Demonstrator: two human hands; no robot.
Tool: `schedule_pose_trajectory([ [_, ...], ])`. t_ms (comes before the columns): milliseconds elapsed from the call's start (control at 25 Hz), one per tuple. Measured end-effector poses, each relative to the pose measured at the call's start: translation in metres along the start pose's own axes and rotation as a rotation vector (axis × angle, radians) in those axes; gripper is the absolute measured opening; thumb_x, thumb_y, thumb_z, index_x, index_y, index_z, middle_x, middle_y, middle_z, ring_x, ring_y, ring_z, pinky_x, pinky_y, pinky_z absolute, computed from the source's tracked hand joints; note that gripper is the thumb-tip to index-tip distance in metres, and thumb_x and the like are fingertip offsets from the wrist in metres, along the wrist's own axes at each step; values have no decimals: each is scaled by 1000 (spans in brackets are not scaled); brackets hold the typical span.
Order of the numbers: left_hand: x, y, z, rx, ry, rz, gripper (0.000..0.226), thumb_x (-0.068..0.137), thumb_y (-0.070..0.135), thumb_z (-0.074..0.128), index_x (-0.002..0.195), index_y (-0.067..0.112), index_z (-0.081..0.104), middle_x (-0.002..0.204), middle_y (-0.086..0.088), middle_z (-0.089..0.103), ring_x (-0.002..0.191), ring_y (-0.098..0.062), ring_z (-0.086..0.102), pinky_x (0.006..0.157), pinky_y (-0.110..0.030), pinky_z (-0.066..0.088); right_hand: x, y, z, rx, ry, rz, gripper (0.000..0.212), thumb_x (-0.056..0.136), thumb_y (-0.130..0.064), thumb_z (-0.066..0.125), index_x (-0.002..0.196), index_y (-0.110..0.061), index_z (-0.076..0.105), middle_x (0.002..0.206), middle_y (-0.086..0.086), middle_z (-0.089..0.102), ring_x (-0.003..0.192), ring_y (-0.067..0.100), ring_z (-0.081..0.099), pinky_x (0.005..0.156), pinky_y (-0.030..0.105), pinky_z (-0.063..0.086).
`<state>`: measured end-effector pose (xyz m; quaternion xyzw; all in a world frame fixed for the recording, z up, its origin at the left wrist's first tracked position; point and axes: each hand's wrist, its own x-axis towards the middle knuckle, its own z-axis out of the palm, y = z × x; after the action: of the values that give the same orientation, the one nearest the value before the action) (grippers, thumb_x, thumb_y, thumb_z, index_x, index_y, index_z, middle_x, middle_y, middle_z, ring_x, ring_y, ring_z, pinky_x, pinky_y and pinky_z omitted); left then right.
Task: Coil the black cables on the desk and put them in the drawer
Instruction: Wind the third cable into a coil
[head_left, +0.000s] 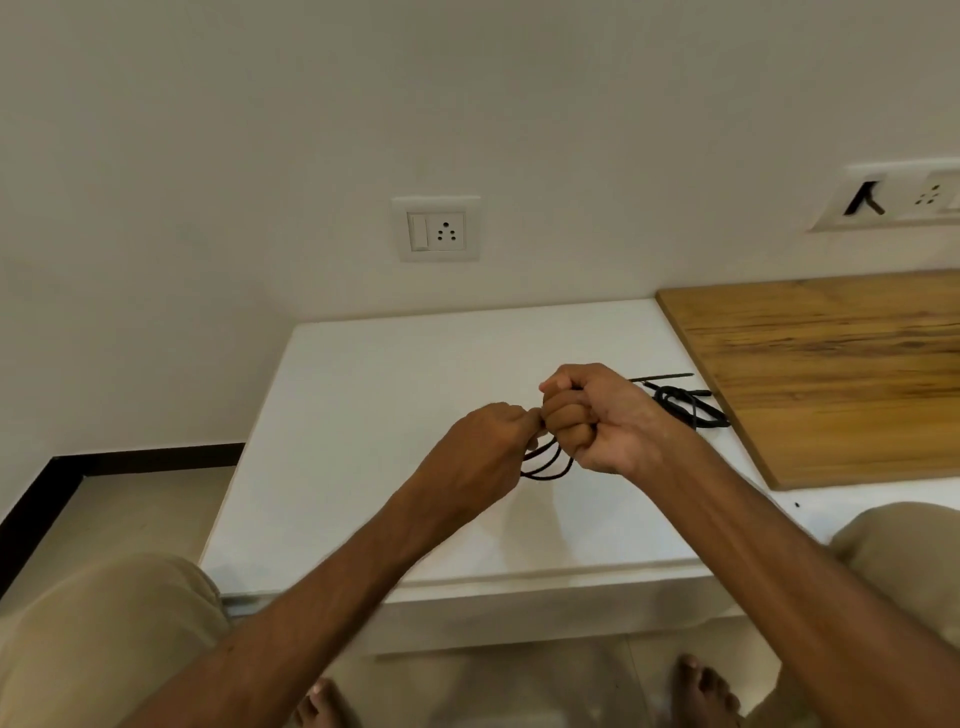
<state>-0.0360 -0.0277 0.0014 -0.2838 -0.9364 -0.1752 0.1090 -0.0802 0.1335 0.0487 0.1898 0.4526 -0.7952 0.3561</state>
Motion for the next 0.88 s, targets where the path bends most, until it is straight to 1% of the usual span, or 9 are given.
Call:
schedule_pose_trajectory([
  [120,-5,2,2,-64,-117,-42,18,93,-1,49,97,1,66,88,-10,72,77,-29,64,67,-42,52,6,5,-7,-19,-57,44,40,100,-10,47,61,-18,41,43,-9,24,29,4,21,30,15,11],
  [240,-6,-8,-10,-346,-16,-333,29,101,12,53,82,9,74,68,12,70,64,-8,66,63,-19,50,3,9,-3,-286,-81,-176,22,97,-34,66,93,-13,66,58,-8,36,44,5,27,41,16,22],
  [320,-9,-21,-17,-478,43,-488,31,102,15,56,79,11,77,57,22,66,57,1,64,61,-7,45,2,10,-4,-598,20,-397,33,86,-45,77,106,-18,72,70,-6,52,54,6,41,51,19,33],
  [360,-11,-27,-20,-540,49,-541,30,102,16,57,81,10,78,57,22,67,57,2,64,64,-7,47,5,13,-6,-755,108,-511,35,82,-46,81,106,-22,73,75,-6,62,60,6,50,57,21,39],
  [440,-15,-34,-22,-688,44,-601,26,102,18,59,90,8,80,70,13,75,63,-5,68,70,-18,56,14,22,-13,-957,194,-643,36,78,-46,85,105,-25,75,89,-8,74,75,6,64,73,24,53],
  [560,-17,-40,-17,-813,21,-637,25,102,19,59,99,5,80,87,-3,80,71,-13,71,81,-37,62,28,34,-21,-980,138,-585,27,82,-40,83,102,-24,78,98,-7,78,95,7,73,96,35,58],
  [680,-16,-40,-16,-838,-1,-623,25,102,20,59,98,6,80,89,-5,79,72,-12,70,83,-38,62,34,36,-26,-1033,157,-701,16,87,-34,80,101,-25,79,99,-8,78,99,9,72,96,33,57],
  [760,-16,-37,-15,-795,0,-574,25,102,20,59,96,10,81,87,-2,79,71,-8,69,78,-30,60,35,37,-28,-1073,105,-696,11,92,-29,74,99,-23,80,94,-5,79,95,11,73,92,33,57],
  [880,-15,-35,-13,-539,35,-484,24,101,22,59,95,18,82,90,7,79,73,4,66,76,-11,48,32,40,-25,-999,31,-596,17,97,-23,68,91,-14,81,84,9,78,78,14,72,79,34,59],
])
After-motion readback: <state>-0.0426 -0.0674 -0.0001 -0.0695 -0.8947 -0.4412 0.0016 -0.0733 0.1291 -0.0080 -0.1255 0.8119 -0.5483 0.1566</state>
